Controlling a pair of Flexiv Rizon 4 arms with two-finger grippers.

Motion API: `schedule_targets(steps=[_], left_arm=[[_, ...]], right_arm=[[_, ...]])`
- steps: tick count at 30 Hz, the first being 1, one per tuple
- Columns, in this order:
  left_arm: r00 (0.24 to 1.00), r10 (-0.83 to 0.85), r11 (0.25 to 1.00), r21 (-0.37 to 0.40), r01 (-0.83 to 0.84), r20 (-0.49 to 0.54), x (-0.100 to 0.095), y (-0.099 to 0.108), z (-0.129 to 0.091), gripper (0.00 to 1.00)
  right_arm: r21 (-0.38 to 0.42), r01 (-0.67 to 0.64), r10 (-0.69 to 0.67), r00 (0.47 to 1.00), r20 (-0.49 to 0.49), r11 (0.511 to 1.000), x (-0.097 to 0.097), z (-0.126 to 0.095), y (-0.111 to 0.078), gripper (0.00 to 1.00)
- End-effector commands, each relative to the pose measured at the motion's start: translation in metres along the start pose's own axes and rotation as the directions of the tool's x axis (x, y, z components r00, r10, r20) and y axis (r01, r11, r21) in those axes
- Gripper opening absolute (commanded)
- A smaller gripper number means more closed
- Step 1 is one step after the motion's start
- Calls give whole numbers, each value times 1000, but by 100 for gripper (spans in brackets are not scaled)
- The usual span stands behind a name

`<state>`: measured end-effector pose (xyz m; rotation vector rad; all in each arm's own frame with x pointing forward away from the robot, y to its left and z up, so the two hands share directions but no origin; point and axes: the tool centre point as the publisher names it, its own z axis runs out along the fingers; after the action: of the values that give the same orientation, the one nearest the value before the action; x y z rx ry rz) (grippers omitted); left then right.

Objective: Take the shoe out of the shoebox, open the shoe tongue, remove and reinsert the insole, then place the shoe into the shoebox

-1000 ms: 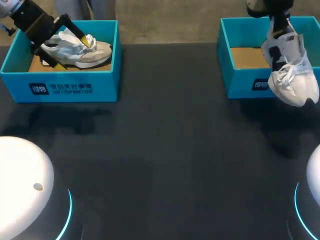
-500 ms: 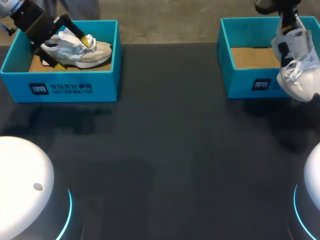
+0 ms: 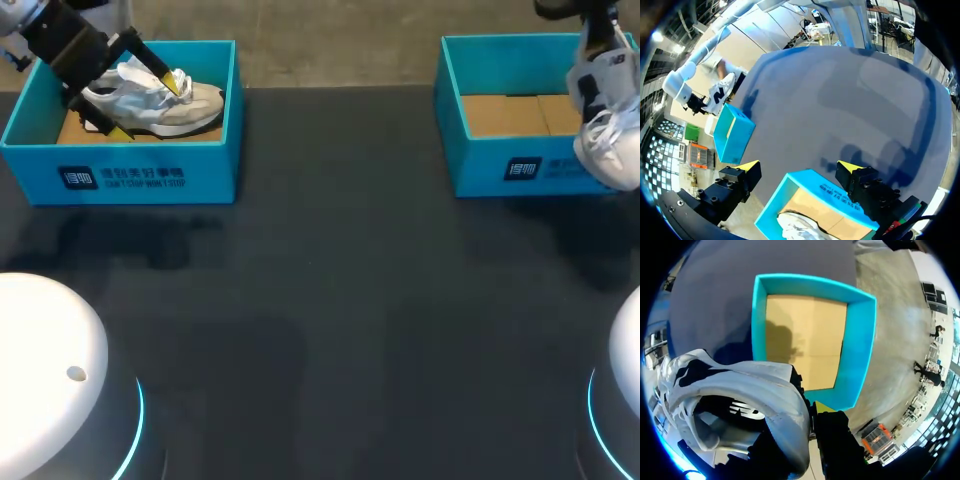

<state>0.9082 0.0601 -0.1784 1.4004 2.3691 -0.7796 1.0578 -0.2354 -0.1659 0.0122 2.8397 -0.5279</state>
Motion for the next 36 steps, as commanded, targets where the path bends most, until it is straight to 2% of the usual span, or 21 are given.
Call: schedule_targets(steps=[1,6,9,16,17,20,25,36], left_arm=[[1000,0,1000,-1,0,-4,0,0,-1,100],[1000,0,1000,-1,0,-4,0,0,-1,100],[1000,0,1000,-1,0,-4,0,0,-1,100],[1000,0,1000,-1,0,-4,0,0,-1,100],[1000,0,1000,-1,0,-4,0,0,-1,100],[1000,0,1000,-1,0,-4,0,0,-1,100],[1000,0,1000,-1,0,-4,0,0,-1,100],[1000,0,1000,-1,0,-4,0,0,-1,100]], right_arm=[[-13,-21,21,1000,-1,1000,1,0,-21,0],[12,-141,141,989,-36,990,6,3,-37,0],[21,-266,267,962,-56,964,9,5,-47,0],[84,-532,539,831,-137,842,15,15,-68,0],[103,-580,589,796,-141,808,15,15,-70,0],[136,-655,669,725,-162,743,14,16,-73,0],[148,-707,722,671,-166,691,11,12,-72,0],[168,-699,719,676,-162,695,11,10,-68,0]])
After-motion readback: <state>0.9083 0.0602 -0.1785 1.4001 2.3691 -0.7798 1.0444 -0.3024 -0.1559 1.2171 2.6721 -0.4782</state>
